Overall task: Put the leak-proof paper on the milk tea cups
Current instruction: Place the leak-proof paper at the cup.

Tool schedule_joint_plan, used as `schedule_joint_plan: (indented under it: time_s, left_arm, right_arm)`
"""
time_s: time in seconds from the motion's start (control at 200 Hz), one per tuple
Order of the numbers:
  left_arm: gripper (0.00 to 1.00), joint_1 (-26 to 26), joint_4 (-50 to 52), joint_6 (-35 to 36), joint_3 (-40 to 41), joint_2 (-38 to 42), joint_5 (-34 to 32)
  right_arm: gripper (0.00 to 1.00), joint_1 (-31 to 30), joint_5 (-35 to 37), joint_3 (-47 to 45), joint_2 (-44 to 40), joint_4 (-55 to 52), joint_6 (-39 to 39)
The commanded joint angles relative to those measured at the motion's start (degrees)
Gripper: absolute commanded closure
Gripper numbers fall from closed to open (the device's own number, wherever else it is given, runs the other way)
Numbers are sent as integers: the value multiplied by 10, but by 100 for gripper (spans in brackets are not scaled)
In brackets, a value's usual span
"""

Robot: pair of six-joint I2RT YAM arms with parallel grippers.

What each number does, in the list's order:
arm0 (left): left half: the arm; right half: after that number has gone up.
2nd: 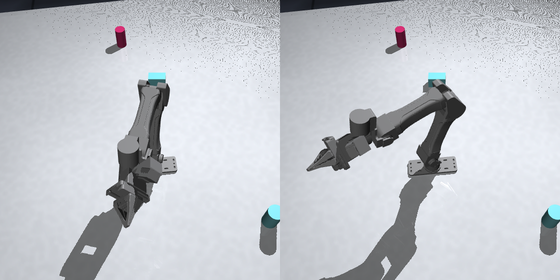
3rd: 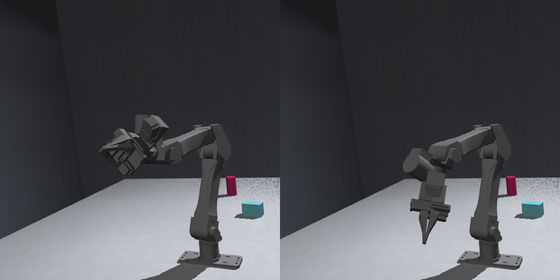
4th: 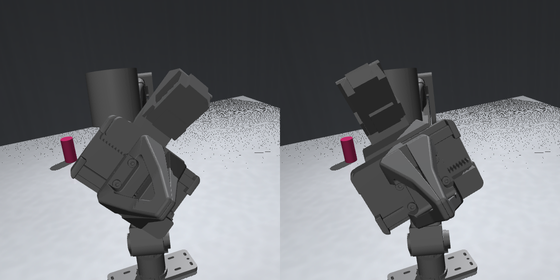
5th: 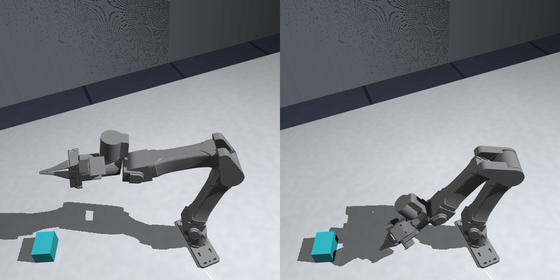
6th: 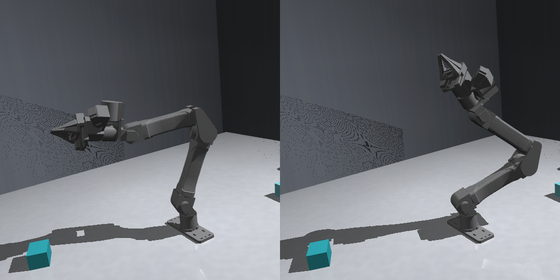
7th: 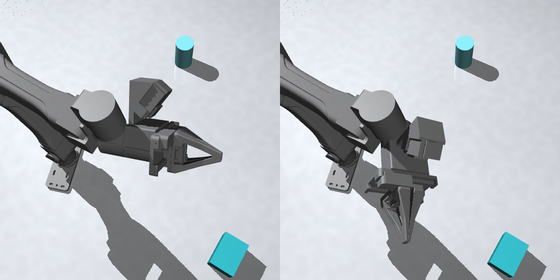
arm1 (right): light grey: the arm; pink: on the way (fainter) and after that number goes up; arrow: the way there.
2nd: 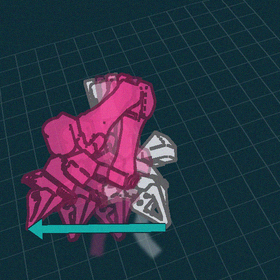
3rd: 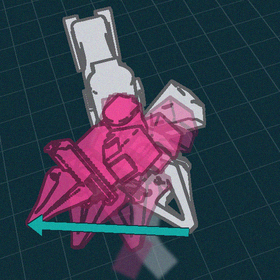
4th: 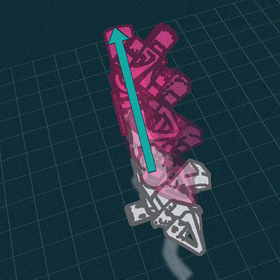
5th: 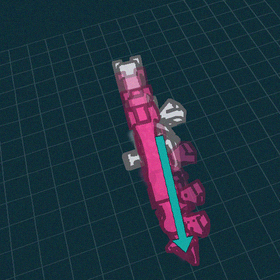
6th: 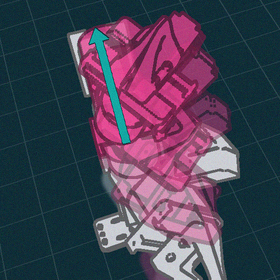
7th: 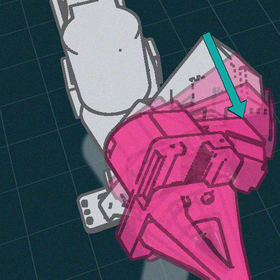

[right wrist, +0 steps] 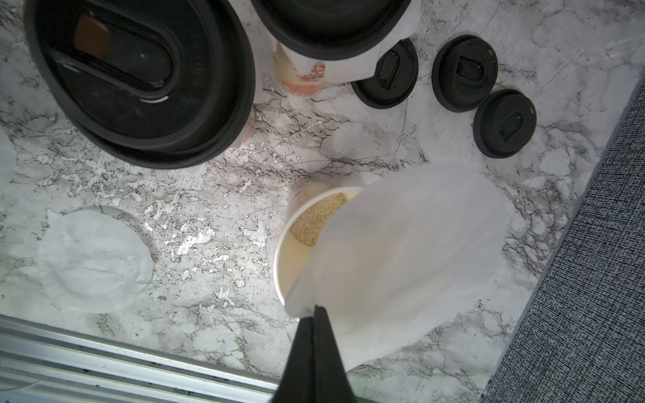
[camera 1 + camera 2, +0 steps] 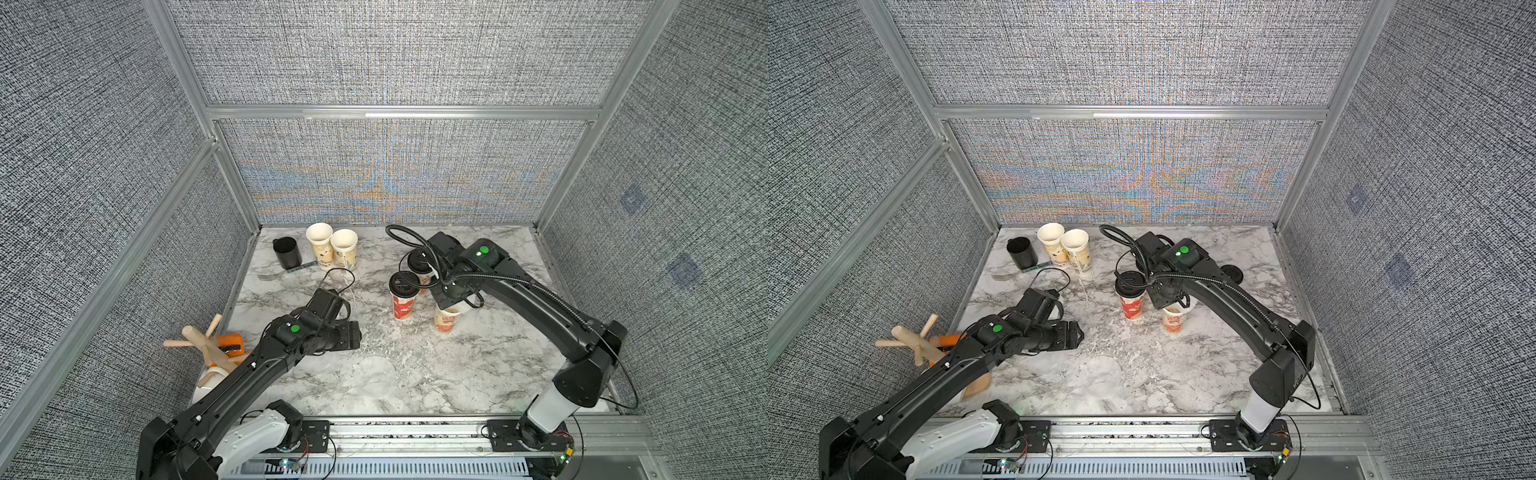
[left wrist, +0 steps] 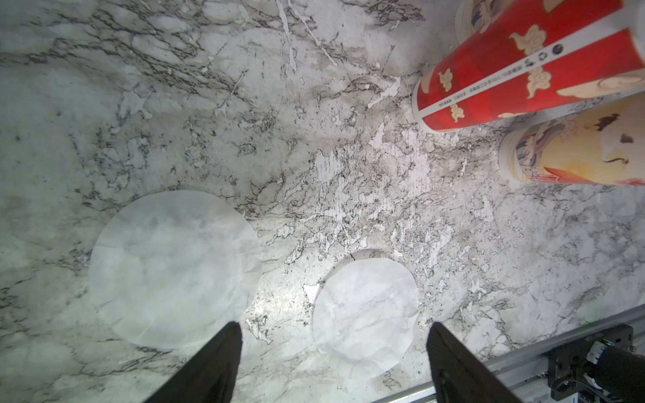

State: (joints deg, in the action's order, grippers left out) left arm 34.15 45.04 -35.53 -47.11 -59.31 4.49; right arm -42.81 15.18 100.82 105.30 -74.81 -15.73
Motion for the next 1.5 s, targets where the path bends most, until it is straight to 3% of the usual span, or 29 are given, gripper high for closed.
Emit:
schedule_joint_plan:
  time_s: [0.0,0.701,1.131,1.491]
  left_arm:
    - [15,-1,-7,5,-6,-5,2]
    - [15,-1,-1,1,-8,-20,-2]
    - [15,0,1,1,-9,-20,-2]
    - [15,-1,1,1,-8,-17,-3]
  right_arm:
    - [100,-1,8,4,10,-5,13]
    - [100,1,15,6,36,-3,14]
    - [82,2,14,11,33,-4,12]
    - [81,-4,10,7,30,-4,8]
